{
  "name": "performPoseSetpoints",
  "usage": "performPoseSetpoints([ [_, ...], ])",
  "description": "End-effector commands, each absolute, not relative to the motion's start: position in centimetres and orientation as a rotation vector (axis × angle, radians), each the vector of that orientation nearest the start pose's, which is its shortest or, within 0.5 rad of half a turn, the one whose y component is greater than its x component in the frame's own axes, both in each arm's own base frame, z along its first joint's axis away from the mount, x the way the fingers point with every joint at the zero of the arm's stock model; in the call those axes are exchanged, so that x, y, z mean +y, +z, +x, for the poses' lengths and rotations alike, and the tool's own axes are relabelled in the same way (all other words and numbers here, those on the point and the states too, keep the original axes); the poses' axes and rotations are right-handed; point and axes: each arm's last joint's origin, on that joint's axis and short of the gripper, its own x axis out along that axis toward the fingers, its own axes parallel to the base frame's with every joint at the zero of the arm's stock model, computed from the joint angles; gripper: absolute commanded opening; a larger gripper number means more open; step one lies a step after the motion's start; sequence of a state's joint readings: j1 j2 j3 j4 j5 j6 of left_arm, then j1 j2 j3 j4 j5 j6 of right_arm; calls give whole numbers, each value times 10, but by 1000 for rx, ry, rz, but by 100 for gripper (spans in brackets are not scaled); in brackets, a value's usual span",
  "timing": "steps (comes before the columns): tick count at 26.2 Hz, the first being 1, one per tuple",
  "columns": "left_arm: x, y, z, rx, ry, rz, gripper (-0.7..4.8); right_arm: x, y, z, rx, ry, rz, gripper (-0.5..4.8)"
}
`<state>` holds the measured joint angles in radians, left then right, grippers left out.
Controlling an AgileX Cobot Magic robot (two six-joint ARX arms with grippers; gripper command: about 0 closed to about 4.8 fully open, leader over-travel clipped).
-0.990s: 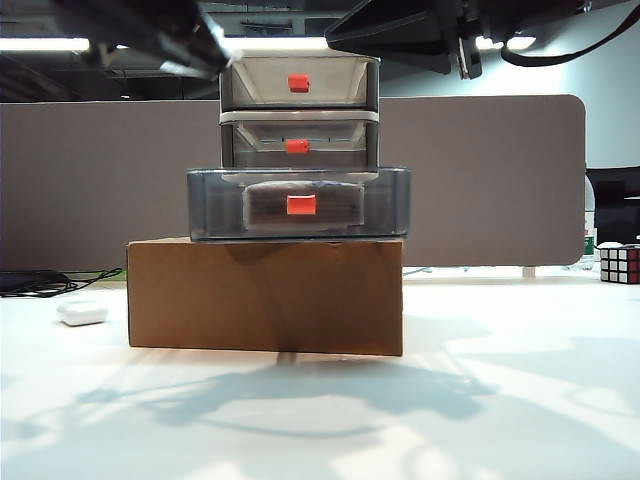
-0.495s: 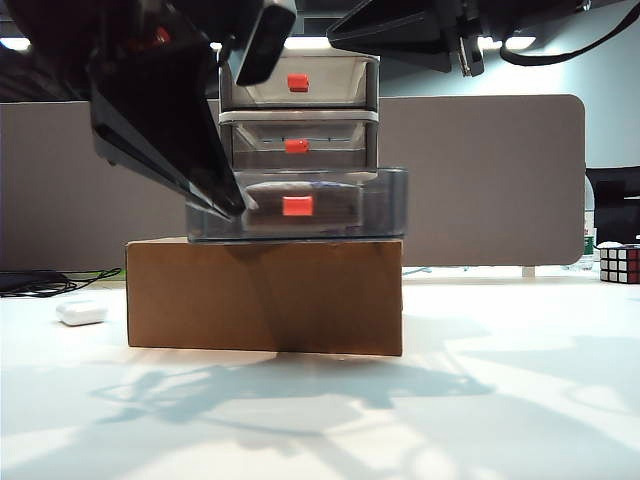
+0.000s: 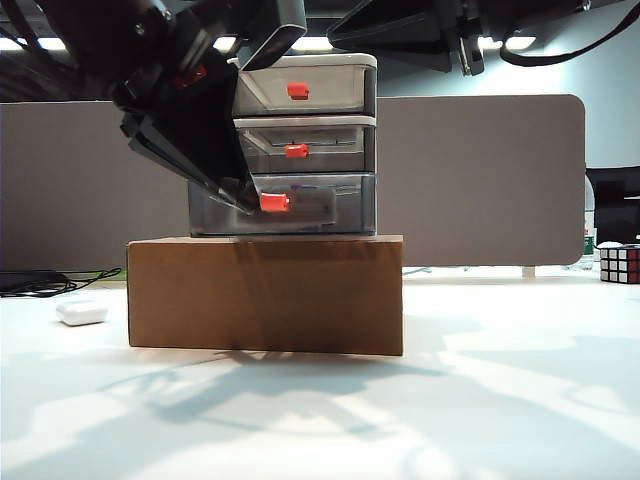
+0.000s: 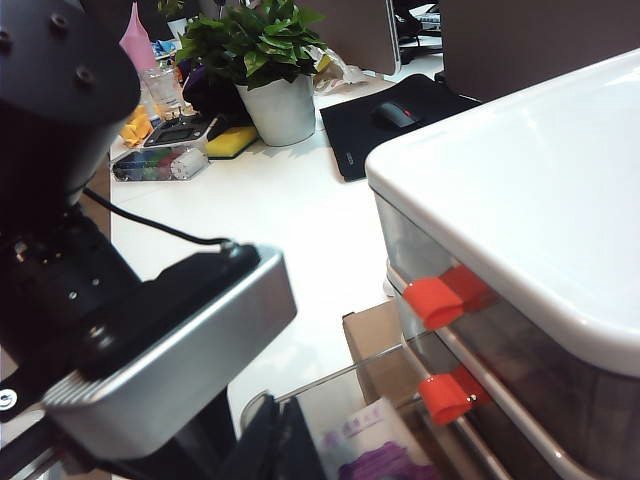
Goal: Open the third layer of the drawer on the table, pick up a pack of napkins on the table and put it in, and finally close the drawer.
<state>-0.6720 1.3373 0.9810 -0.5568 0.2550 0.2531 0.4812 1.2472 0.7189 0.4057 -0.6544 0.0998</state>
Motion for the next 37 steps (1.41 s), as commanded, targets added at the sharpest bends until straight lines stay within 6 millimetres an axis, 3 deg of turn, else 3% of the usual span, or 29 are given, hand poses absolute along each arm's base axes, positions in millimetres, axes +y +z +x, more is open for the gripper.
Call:
performPoseSetpoints([
  [1, -174, 257, 208, 775, -941, 427, -5, 139, 275, 229, 152, 1124, 89, -6],
  [17, -180, 216, 202, 626, -872, 459, -5, 139, 275, 230, 142, 1103, 64, -6],
  [25, -179, 228, 192, 592, -863, 470, -5, 139, 270, 230, 171, 1096, 30, -6],
  [37, -185, 237, 206, 403, -754, 510, -5, 138, 270, 230, 164, 1082, 18, -6],
])
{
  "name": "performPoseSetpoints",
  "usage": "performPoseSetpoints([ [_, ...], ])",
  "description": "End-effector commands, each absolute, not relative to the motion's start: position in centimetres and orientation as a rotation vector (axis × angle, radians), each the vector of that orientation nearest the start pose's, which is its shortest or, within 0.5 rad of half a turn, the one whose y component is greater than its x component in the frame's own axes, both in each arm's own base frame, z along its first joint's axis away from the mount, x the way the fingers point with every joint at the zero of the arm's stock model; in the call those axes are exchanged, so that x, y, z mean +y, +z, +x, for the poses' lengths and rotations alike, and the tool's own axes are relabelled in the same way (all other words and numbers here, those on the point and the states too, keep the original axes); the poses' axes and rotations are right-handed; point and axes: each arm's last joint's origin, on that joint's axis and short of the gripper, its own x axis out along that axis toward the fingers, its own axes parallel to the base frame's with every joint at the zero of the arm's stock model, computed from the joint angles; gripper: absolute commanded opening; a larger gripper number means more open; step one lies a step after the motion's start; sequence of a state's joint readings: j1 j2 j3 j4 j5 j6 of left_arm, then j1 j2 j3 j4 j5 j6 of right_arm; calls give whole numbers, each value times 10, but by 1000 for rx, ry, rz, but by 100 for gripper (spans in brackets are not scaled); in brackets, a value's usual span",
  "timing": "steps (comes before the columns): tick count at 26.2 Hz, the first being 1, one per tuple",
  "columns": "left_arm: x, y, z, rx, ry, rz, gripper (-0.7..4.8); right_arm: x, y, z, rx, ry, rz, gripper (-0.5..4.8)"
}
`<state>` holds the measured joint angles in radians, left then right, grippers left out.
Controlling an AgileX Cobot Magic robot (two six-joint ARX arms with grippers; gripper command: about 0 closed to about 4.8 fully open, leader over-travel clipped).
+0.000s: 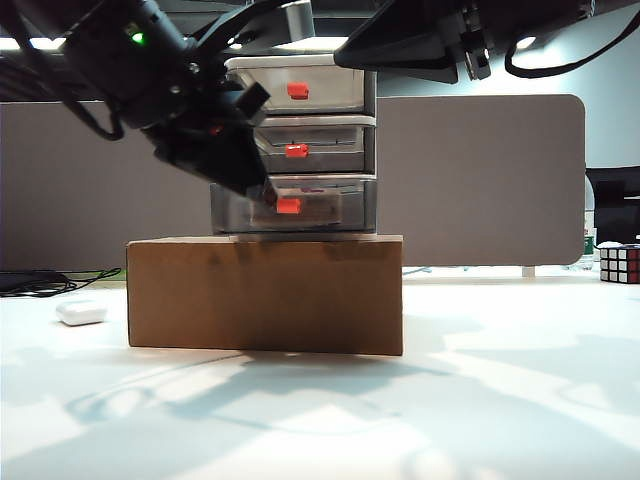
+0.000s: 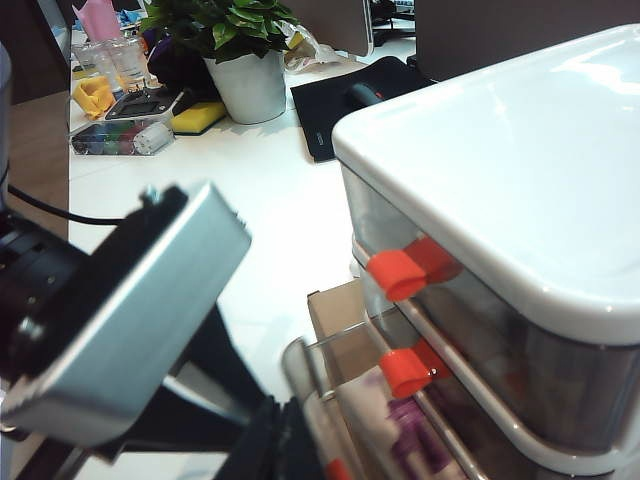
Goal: Open the third layer of the drawer on the table, pick up a pack of napkins on the table and put it in, and finally close the drawer.
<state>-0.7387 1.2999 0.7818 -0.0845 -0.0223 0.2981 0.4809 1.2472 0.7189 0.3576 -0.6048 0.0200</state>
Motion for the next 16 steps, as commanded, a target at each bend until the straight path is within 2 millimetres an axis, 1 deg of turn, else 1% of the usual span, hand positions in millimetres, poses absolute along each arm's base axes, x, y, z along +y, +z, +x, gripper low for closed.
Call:
performPoseSetpoints([
  [1, -184, 237, 208, 395, -750, 511, -5, 138, 270, 230, 162, 1081, 14, -6],
  [6, -185, 230, 220, 370, -726, 513, -5, 138, 270, 230, 160, 1079, 10, -6],
  [9, -186, 232, 225, 328, -706, 511, -5, 138, 270, 230, 160, 1079, 9, -6],
  [12, -187, 235, 227, 281, -701, 506, -5, 138, 270, 230, 160, 1079, 9, -6],
  [16, -188, 233, 228, 285, -692, 509, -5, 138, 270, 230, 163, 1079, 9, -6],
])
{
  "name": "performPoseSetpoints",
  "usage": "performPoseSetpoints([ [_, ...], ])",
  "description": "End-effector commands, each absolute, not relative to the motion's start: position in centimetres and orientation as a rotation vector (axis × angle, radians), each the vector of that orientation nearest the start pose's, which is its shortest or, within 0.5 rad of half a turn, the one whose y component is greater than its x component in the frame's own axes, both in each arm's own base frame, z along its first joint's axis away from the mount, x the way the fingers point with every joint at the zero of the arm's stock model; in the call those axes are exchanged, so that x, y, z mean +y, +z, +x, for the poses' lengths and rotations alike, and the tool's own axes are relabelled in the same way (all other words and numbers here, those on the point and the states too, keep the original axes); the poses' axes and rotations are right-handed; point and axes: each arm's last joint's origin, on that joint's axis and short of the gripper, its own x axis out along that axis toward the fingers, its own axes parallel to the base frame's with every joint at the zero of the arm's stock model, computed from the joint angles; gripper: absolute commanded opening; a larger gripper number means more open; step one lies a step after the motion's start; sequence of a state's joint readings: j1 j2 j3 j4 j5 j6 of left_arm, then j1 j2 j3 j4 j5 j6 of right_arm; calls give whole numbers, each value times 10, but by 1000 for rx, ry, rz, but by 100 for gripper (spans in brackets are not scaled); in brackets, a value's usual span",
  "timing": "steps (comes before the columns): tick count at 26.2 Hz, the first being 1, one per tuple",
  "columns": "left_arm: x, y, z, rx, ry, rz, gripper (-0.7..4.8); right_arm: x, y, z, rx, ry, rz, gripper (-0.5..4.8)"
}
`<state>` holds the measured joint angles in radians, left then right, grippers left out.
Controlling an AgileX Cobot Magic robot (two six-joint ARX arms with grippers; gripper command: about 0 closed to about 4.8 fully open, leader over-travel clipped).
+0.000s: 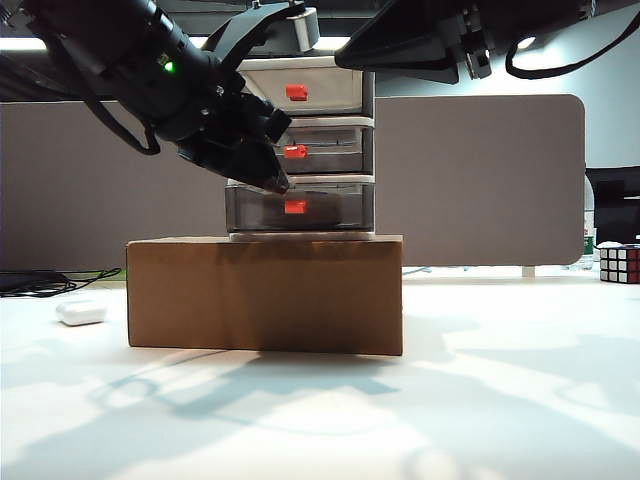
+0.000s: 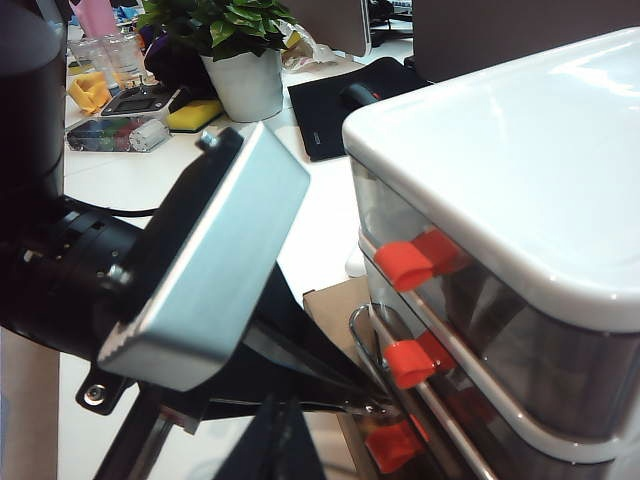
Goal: Open the third layer of the drawer on the table, pick up a pack of napkins on the table and put it in, and finally close the drawer.
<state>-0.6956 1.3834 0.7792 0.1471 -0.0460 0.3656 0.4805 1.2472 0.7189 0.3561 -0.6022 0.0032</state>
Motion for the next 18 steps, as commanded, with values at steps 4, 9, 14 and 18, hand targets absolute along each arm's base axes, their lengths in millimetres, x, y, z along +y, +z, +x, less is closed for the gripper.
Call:
performPoseSetpoints([
  [4, -189, 228, 231, 282, -683, 511, -5, 138, 270, 230, 163, 1079, 9, -6],
  [9, -191, 226, 236, 258, -669, 501, -5, 138, 269, 230, 176, 1079, 10, -6],
  [14, -186, 229, 228, 309, -664, 525, -5, 137, 271, 227, 176, 1082, 10, -6],
  [18, -177, 242, 205, 383, -709, 560, -5, 131, 285, 215, 135, 1079, -3, -6],
])
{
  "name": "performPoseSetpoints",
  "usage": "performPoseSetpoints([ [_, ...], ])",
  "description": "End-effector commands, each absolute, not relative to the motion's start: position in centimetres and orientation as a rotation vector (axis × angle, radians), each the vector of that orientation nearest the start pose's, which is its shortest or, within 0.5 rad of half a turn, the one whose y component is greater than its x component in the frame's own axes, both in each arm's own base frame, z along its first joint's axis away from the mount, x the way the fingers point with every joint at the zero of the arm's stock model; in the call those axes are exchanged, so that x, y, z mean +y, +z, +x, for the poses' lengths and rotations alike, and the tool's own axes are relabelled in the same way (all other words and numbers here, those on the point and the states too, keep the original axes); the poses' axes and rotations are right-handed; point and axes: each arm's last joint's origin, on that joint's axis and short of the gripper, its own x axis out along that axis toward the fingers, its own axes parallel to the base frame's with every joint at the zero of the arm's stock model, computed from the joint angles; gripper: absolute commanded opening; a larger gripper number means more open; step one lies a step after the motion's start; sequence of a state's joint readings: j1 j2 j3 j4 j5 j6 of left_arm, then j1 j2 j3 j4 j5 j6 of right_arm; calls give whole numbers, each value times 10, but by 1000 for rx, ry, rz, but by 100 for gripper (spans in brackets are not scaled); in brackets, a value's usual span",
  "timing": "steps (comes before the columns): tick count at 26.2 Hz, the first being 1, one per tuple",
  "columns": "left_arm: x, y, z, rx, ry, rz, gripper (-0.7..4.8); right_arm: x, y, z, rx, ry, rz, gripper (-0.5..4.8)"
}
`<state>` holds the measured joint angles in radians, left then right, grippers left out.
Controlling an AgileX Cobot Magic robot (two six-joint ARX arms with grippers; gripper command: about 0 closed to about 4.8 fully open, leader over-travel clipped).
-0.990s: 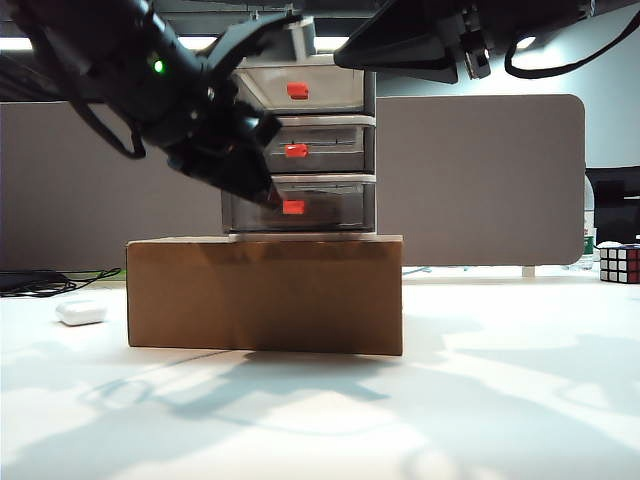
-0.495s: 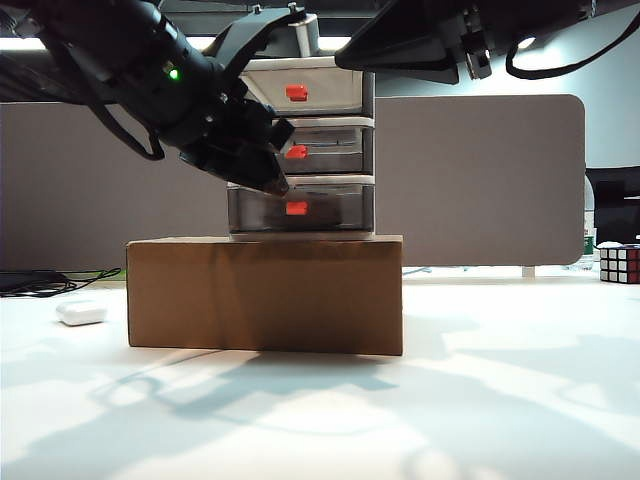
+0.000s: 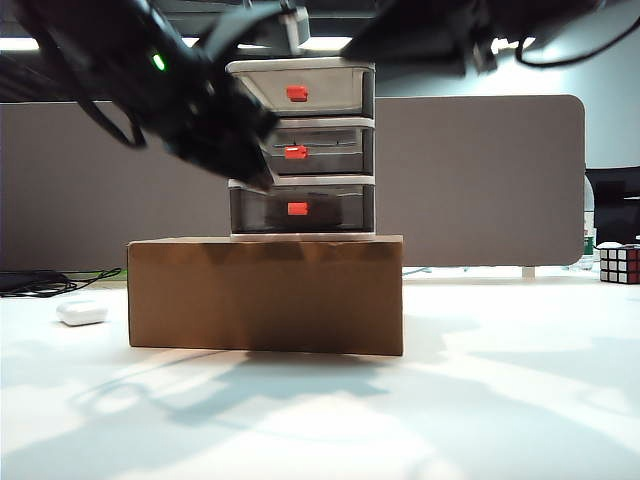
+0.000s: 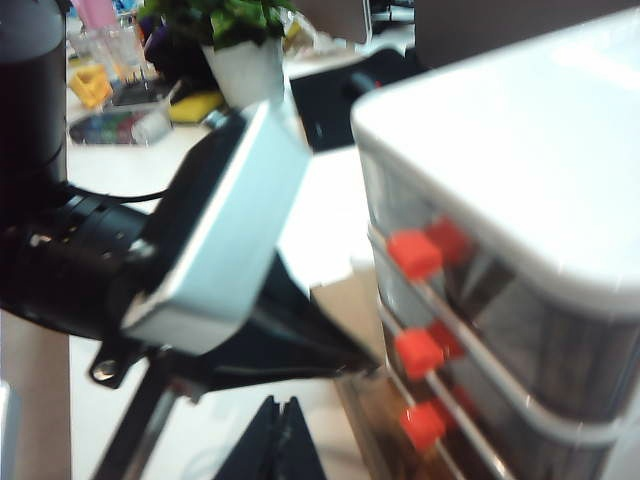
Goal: Open the third layer of the drawer on the table, pick up a pack of napkins on the table and put it in, and finally close the drawer.
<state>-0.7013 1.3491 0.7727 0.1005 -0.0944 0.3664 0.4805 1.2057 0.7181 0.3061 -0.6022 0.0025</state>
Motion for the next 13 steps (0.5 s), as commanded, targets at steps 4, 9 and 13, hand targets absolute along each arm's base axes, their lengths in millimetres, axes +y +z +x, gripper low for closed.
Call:
performPoseSetpoints([
  [4, -147, 260, 159, 342, -723, 481, -5, 109, 300, 182, 168, 941, -127, -6],
  [9, -106, 265, 111, 202, -685, 304, -5, 85, 309, 141, 150, 855, -166, -6],
  [13, -80, 254, 79, 83, -635, 214, -5, 66, 297, 109, 98, 760, -103, -6],
])
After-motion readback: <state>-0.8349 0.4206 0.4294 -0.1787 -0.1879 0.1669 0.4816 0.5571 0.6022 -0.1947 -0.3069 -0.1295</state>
